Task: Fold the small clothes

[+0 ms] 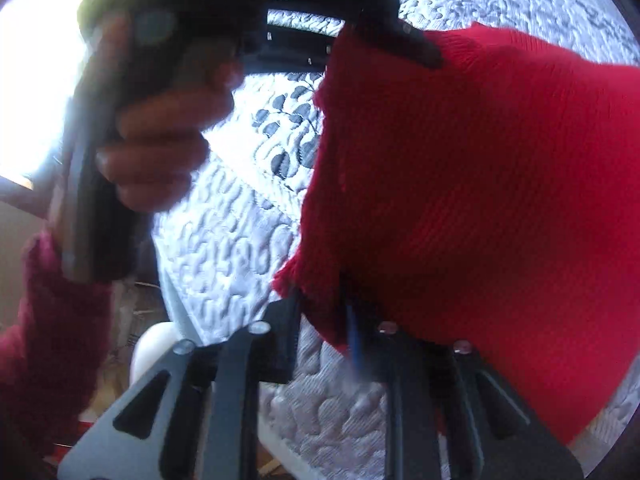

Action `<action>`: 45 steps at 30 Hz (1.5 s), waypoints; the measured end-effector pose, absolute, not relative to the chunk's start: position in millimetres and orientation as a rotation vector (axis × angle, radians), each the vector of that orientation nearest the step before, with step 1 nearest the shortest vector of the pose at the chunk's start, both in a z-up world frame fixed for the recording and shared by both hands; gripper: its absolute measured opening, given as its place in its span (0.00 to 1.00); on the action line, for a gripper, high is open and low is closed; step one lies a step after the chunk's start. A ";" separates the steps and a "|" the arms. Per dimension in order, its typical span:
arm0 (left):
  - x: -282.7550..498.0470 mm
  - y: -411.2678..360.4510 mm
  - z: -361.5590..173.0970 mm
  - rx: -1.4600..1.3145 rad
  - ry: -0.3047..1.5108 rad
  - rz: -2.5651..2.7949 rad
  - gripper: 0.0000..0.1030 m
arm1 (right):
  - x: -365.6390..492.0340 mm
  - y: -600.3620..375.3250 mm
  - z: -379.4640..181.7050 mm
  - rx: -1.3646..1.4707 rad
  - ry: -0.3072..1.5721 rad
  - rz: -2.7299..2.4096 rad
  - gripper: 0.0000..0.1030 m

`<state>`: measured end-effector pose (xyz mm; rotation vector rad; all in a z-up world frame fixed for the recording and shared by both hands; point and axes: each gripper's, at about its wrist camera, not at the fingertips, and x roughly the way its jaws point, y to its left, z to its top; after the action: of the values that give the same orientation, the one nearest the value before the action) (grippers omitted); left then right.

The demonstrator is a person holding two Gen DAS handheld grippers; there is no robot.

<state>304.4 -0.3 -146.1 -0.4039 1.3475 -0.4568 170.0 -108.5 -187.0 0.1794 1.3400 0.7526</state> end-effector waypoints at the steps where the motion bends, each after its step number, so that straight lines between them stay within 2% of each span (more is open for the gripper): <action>1: 301.3 0.4 -144.7 -0.408 1.346 -0.464 0.10 | 165.8 -116.3 -180.8 0.185 1.329 0.754 0.44; 5: 275.0 0.6 -134.2 -0.425 1.348 -0.496 0.14 | 150.4 -159.9 -155.5 0.190 1.276 0.717 0.45; 10: 225.4 -0.4 -124.5 -0.374 1.349 -0.479 0.24 | 131.3 -223.0 -137.8 0.196 1.235 0.559 0.45; 17: 168.3 3.0 -128.6 -0.339 1.390 -0.449 0.24 | 108.6 -266.4 -149.5 0.310 1.259 0.493 0.45; 26: 153.0 -3.8 -134.3 -0.387 1.416 -0.439 0.29 | 111.0 -259.4 -167.8 0.304 1.321 0.430 0.48; 27: 154.0 -5.3 -136.2 -0.401 1.422 -0.439 0.27 | 109.3 -258.3 -170.1 0.272 1.314 0.408 0.48; 28: 155.3 -6.4 -137.8 -0.412 1.429 -0.441 0.13 | 110.4 -255.7 -171.4 0.258 1.310 0.399 0.48; 31: 156.8 -5.8 -144.2 -0.450 1.448 -0.428 0.08 | 107.4 -260.9 -170.9 0.280 1.305 0.410 0.50; 38: 143.3 40.3 -114.5 -0.499 1.340 -0.329 0.06 | 100.0 -270.6 -163.5 0.284 1.298 0.422 0.50; 45: 153.1 44.2 -151.9 -0.509 1.430 -0.322 0.06 | 123.4 -272.6 -188.6 0.447 1.383 0.439 0.55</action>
<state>153.1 44.2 -151.9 -0.5092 1.4295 -0.3216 123.4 -272.6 -188.6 0.4475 1.3826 0.4391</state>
